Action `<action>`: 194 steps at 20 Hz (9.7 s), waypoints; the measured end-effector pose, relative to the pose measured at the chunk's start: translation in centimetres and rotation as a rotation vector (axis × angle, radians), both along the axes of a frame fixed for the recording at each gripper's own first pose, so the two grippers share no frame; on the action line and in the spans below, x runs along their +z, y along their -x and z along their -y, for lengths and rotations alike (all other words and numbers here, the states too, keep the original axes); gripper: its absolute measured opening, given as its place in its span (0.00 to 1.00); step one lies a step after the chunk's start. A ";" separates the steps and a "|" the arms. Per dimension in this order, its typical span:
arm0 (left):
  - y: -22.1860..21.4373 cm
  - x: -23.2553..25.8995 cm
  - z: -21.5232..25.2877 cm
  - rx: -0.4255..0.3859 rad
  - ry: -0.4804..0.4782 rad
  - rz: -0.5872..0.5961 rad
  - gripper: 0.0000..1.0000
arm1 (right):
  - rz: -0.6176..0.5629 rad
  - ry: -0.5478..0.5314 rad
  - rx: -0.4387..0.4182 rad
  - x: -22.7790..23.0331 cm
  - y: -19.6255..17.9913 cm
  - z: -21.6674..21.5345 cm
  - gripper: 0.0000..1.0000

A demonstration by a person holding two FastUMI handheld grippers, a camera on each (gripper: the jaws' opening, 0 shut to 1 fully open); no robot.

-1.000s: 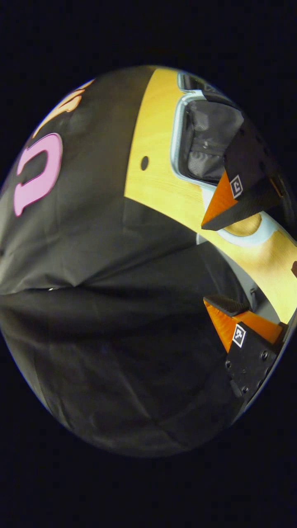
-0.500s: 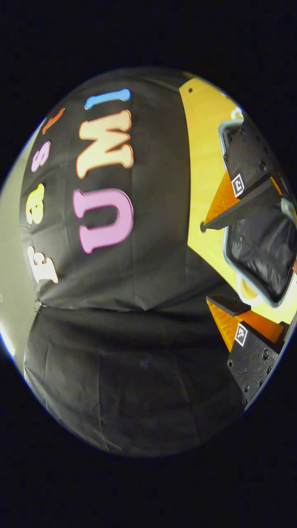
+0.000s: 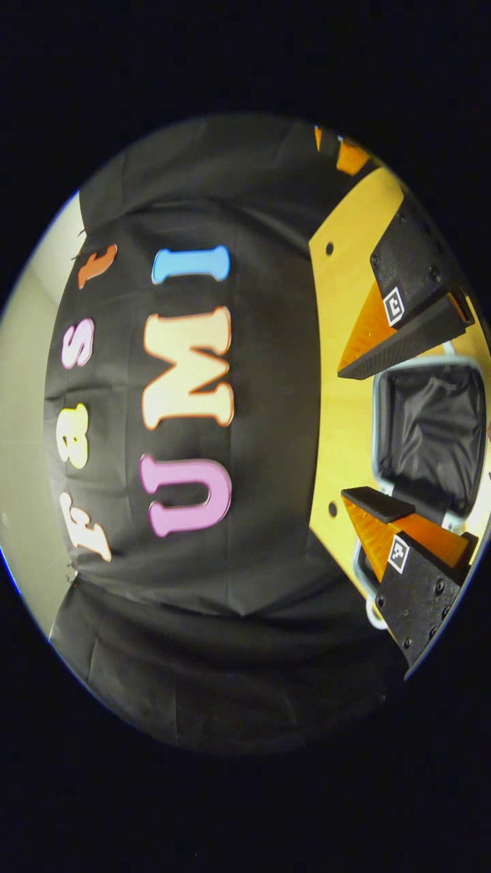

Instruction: First open the suitcase, pack the skin care products into it, and then close the suitcase.

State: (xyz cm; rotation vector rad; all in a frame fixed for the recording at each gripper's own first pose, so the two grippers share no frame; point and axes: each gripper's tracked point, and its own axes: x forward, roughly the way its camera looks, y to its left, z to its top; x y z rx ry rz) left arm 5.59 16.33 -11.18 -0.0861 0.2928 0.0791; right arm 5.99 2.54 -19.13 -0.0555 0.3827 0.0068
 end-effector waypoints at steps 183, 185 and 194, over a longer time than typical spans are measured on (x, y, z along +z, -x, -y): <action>-4.2 -18.3 14.3 -0.369 0.247 -0.562 0.00 | -0.342 -0.350 -0.155 -6.2 3.7 8.3 0.99; -4.0 -18.7 14.8 -0.372 0.212 -0.565 0.00 | -0.345 -0.353 -0.148 -5.8 3.4 7.9 0.99; -4.5 -2.5 12.6 -0.195 0.029 -0.018 0.99 | -0.059 -0.282 -0.033 4.6 -0.8 4.8 0.99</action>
